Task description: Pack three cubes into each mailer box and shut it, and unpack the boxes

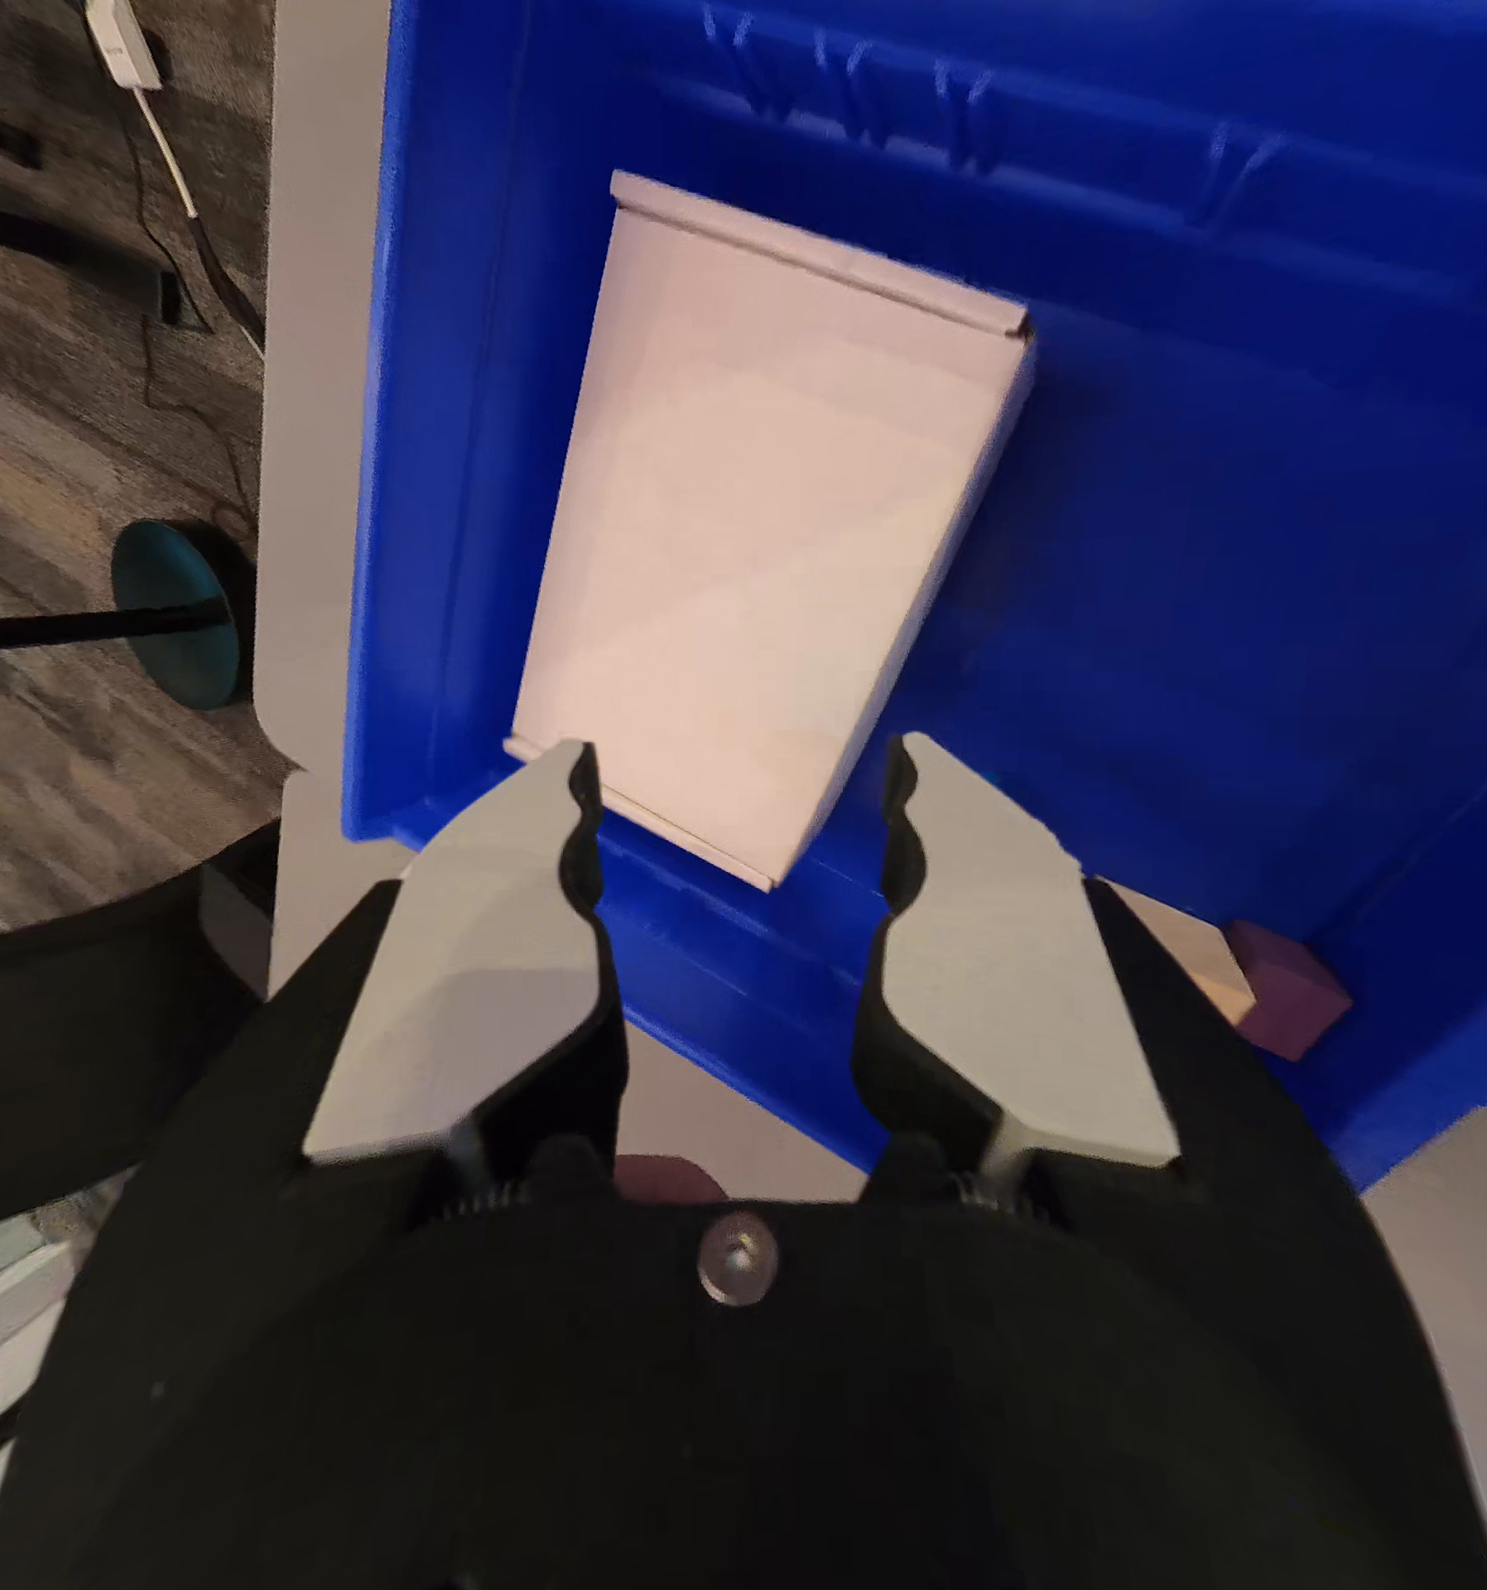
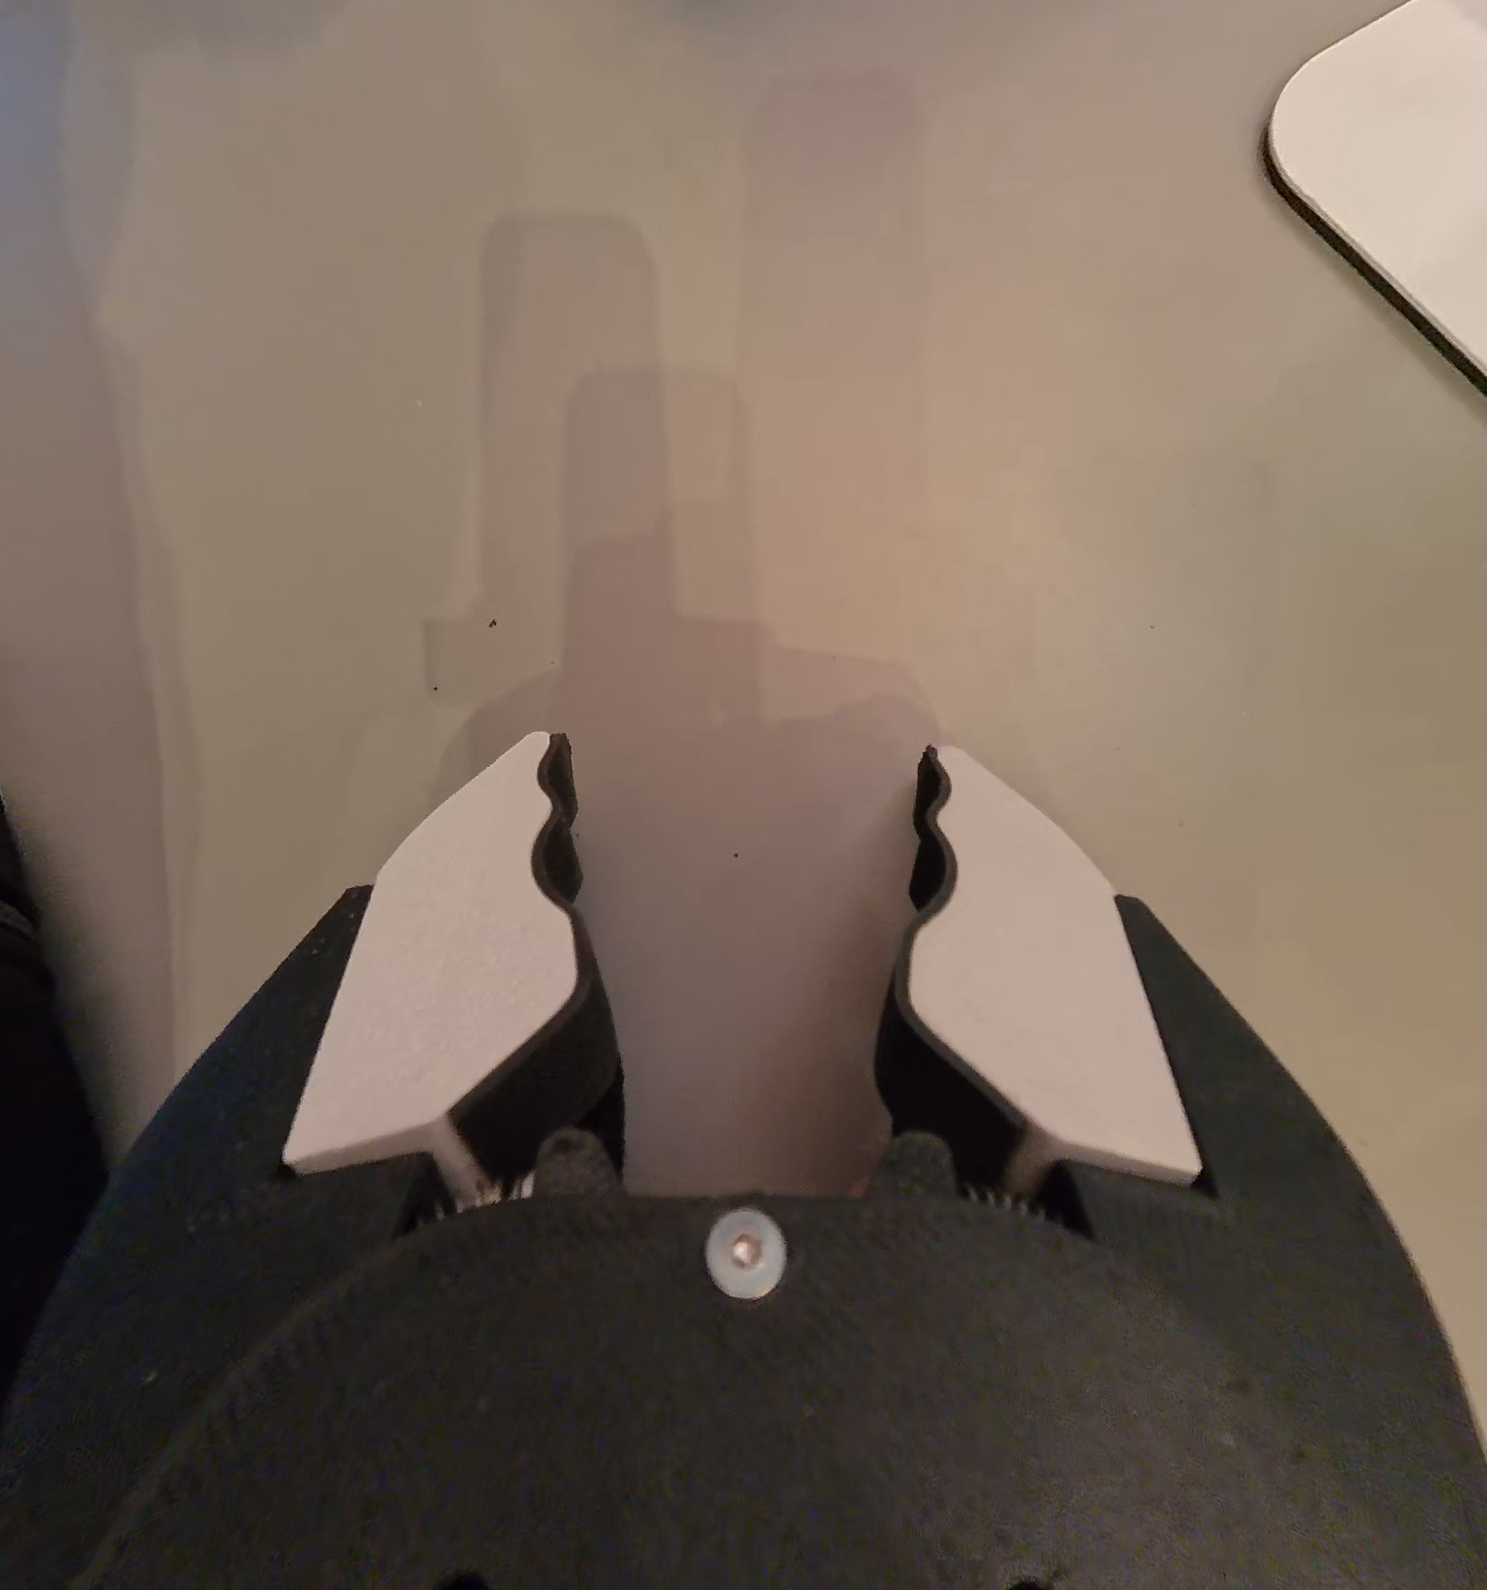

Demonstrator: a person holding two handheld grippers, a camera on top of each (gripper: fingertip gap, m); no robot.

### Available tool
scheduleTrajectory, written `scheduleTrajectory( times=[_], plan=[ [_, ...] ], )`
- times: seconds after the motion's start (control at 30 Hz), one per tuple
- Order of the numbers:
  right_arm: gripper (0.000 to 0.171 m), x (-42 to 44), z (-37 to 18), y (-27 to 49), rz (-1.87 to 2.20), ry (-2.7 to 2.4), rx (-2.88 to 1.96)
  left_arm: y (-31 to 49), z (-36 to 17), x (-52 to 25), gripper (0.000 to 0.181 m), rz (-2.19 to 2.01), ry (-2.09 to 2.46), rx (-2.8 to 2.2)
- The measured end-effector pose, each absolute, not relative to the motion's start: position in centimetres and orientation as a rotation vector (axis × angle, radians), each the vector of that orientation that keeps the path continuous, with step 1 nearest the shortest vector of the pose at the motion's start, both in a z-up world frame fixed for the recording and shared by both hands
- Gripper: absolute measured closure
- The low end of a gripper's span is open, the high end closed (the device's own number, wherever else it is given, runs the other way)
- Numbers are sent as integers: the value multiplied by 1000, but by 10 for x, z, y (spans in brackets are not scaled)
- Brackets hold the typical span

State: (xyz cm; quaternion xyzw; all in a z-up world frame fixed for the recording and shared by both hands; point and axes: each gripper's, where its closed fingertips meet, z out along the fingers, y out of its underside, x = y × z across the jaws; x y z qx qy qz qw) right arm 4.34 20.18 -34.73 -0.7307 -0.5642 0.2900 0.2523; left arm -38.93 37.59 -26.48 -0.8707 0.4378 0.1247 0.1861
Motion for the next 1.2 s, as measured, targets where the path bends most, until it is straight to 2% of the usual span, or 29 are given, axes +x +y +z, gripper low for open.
scheduleTrajectory(
  times=[0.17, 0.6, 0.83, 1.2],
  plan=[
    [96, 42, -347, 200, 794, -1546, -1981, 351, -267, -403, 123, 370, 1189, -2487],
    [97, 42, -344, 199, 777, -1552, -1971, 313, -263, -405, 119, 401, 1252, -2520],
    [98, 42, -342, 199, 777, -1554, -1958, 297, -268, -403, 129, 421, 1281, -2552],
    [98, 42, -338, 198, 777, -1556, -1941, 280, -262, -410, 127, 480, 1213, -2541]
  ],
)
